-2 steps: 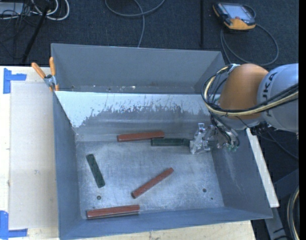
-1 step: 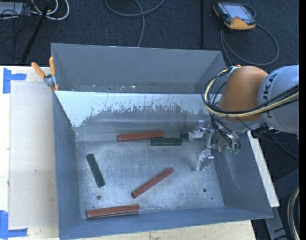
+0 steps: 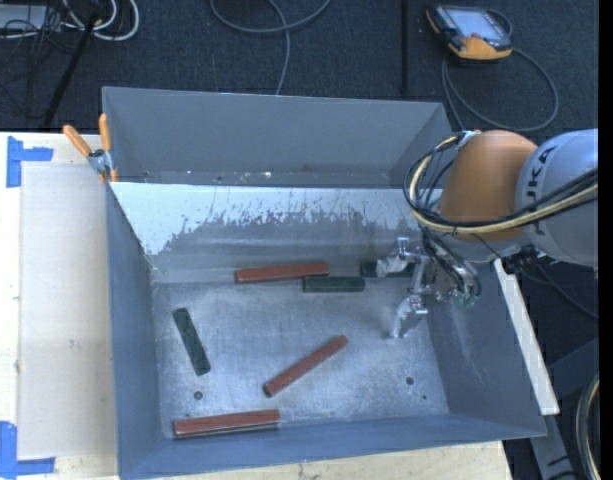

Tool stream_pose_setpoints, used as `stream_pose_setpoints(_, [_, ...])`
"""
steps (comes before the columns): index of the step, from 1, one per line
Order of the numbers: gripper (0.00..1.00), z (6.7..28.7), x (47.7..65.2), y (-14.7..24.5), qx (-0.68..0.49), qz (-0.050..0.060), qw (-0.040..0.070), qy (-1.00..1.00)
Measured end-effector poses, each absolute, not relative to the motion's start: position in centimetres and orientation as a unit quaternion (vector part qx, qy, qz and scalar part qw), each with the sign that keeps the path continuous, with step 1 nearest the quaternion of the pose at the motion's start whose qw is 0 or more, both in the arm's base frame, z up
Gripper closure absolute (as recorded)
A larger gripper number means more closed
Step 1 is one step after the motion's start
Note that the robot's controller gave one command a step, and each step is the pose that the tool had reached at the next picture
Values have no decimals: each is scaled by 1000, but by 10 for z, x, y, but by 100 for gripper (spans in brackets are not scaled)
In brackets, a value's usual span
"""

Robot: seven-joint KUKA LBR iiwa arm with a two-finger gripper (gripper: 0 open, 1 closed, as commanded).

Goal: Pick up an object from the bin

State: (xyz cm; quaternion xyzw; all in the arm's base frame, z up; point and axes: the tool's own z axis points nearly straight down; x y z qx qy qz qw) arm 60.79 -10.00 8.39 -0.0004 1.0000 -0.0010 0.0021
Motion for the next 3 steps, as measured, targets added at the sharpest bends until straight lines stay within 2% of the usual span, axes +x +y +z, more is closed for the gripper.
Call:
stream_pose_setpoints(1, [100, 79, 610, 17, -133, 0, 3, 991])
stream_pose_setpoints(2, [100, 79, 610, 17, -133, 0, 3, 991])
stream_pose_setpoints(3, [100, 201, 618, 38, -116, 0, 1, 993])
